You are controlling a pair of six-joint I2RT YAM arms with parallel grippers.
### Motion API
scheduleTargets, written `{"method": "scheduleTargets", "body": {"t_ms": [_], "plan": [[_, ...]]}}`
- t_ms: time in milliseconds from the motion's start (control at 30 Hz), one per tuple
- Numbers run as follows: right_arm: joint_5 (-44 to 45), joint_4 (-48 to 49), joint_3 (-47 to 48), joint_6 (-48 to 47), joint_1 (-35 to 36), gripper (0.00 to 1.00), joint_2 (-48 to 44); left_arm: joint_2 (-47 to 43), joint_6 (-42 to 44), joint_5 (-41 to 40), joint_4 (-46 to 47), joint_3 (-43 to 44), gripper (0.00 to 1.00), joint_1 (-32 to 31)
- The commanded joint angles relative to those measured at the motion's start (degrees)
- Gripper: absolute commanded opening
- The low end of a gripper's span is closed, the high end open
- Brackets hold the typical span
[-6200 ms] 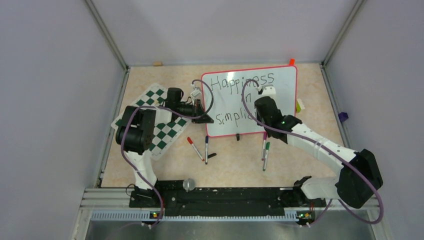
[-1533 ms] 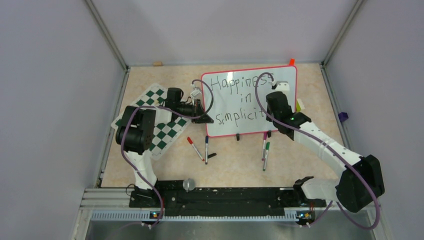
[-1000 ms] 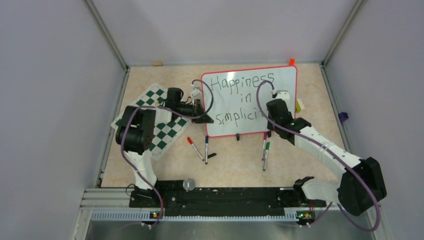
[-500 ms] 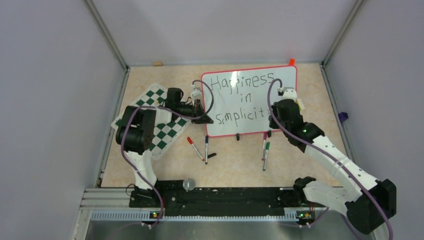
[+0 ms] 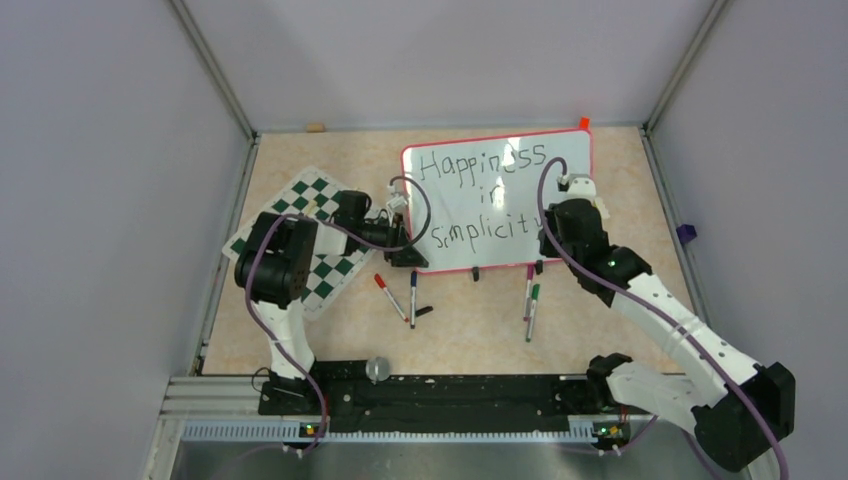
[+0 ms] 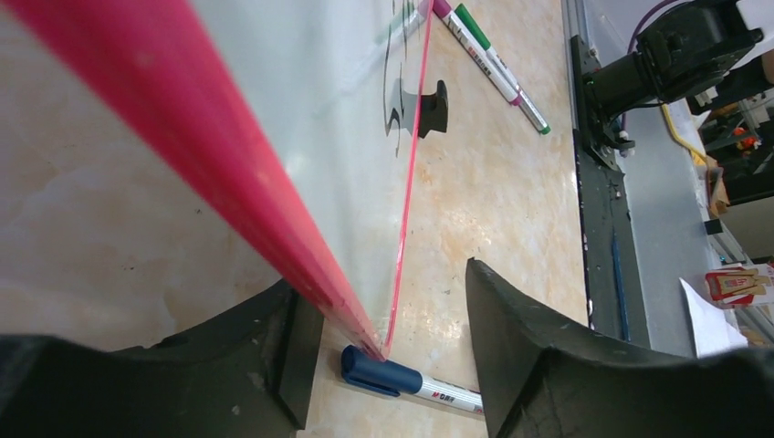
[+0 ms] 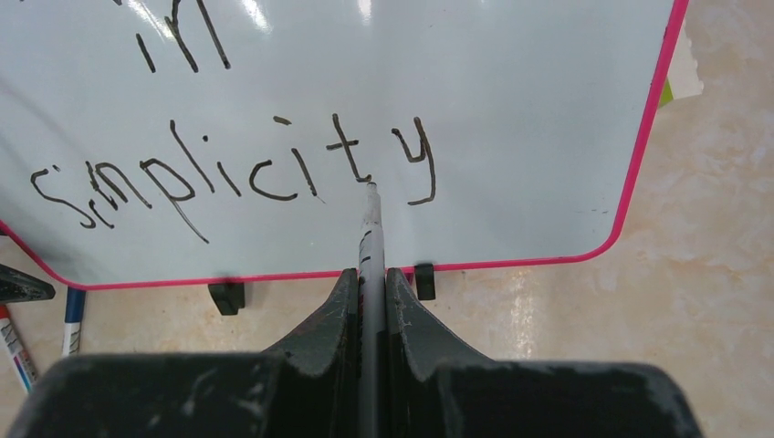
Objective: Write a sentence on the whiteboard
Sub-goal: Write a sentence on the whiteboard, then pick up the pen cap from the center of the board.
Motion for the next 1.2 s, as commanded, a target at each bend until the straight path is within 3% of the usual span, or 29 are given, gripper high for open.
{"method": "scheduleTargets", "body": {"t_ms": [0, 100, 233, 400, 467, 533, 667, 767, 867, 900, 967, 1167], "plan": [[0.34, 0.93, 2.43, -0.85, -0.72, 0.0, -1.85, -4.31, 2.79, -0.47, -1.02, -1.4, 0.65, 0.85], [0.48, 1.02, 2.54, -0.94, -0.72, 0.0, -2.13, -6.14, 4.29, -1.0, -3.37, -1.83, 0.73, 1.76], [0.79, 1.16, 2.63, -0.99, -0.72, 0.0, -3.01, -9.58, 4.2, -2.94, -2.94, -4.1, 0.75, 4.36], [0.67, 1.72, 2.48, -1.04, -0.72, 0.0, -3.73, -14.41, -9.18, -4.19, 17.2, -13.8, 0.74, 8.42], [0.27, 1.99, 2.5, -1.03, -0.72, 0.0, -3.86, -17.77, -14.99, -9.14, 22.49, -17.48, 0.75, 8.87], [-0.22, 2.4, 2.46, -0.98, -0.71, 0.0, -3.79, -23.62, -17.67, -16.42, 18.92, -19.53, 0.77, 8.88], [-1.66, 3.62, 2.13, -1.29, -0.71, 0.0, -3.74, -38.28, -7.41, -26.96, 4.9, -20.67, 0.74, 8.02], [-2.39, 4.35, 1.93, -1.21, -0.74, 0.0, -4.06, -46.57, -5.35, -34.39, -0.97, -21.73, 0.59, 8.09], [-2.3, 4.61, 2.03, -1.29, -0.68, 0.0, -4.59, -49.16, -4.41, -40.43, -6.22, -22.39, 0.53, 8.1], [-2.21, 4.67, 2.02, -1.37, -0.69, 0.0, -4.86, -49.66, -4.5, -42.52, -7.51, -22.65, 0.58, 8.15], [-2.09, 4.83, 2.1, -1.57, -0.72, 0.0, -5.04, -50.95, -5.8, -47.97, -8.05, -24.09, 0.96, 8.15], [-2.91, 5.33, 2.1, -1.77, -0.72, 0.0, -5.29, -60.91, -9.59, -58.58, -2.03, -31.27, 0.99, 8.13]]}}
